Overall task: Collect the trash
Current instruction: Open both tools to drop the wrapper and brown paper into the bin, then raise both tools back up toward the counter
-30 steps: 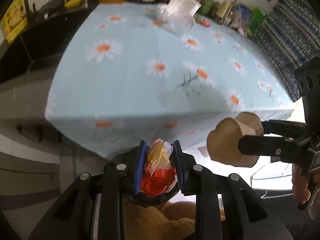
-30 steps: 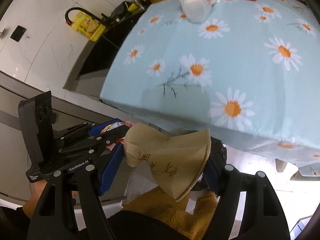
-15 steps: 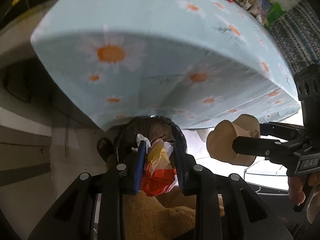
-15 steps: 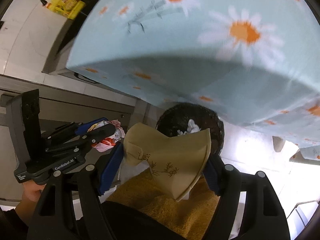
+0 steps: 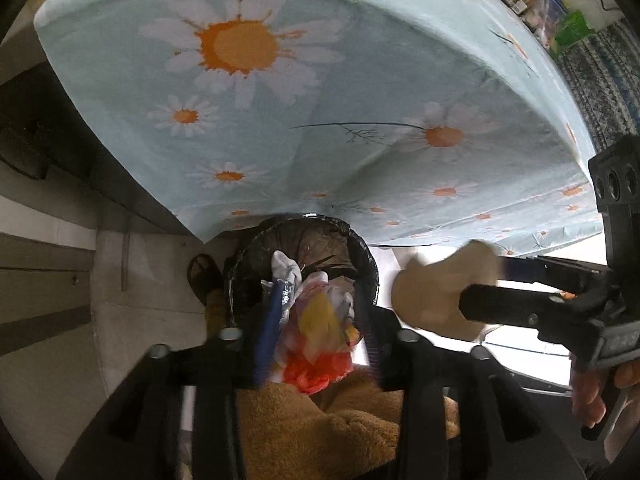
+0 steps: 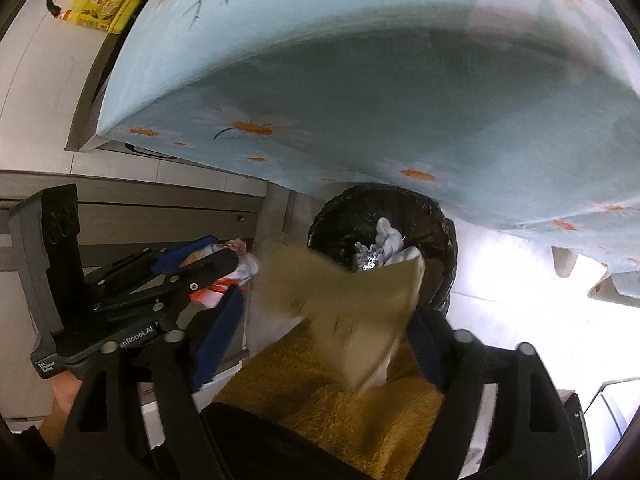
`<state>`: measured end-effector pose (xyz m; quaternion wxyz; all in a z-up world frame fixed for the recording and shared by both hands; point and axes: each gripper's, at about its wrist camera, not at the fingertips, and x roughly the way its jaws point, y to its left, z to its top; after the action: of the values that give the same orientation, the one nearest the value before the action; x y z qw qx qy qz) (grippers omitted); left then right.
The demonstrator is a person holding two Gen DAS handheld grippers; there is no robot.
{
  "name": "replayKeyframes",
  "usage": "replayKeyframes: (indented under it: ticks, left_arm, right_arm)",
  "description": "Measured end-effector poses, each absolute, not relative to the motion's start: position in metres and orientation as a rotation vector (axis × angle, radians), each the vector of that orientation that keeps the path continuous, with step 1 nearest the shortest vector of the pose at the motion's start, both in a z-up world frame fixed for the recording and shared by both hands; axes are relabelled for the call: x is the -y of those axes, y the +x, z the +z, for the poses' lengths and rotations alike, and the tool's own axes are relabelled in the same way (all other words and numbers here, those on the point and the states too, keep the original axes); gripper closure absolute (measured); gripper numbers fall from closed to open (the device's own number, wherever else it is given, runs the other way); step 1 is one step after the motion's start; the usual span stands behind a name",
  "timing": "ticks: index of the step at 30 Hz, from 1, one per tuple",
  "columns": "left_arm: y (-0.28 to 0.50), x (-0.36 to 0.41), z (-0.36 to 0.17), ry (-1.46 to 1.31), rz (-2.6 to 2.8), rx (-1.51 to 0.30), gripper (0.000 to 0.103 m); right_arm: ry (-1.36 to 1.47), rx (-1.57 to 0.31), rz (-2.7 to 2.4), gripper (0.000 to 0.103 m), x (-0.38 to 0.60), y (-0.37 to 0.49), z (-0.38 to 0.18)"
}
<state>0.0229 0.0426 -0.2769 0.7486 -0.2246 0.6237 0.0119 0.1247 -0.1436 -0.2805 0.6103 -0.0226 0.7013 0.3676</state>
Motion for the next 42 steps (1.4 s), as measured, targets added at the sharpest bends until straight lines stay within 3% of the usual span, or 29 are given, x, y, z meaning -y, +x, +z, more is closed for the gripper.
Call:
replayKeyframes:
  ticks: [19, 42]
  left_arm:
    - [0.021, -0.046, -0.268, -0.504, 0.048, -1.362, 0.056]
    - [0.047, 0.0, -0.161, -0.325, 0.021, -1.196, 0.056]
  right_arm:
    - [0.005, -1.618, 0.821, 0.02, 0.158, 0.138, -0.274]
    - [0.08, -1.327, 0.889, 0.02, 0.208, 0.158, -0.179]
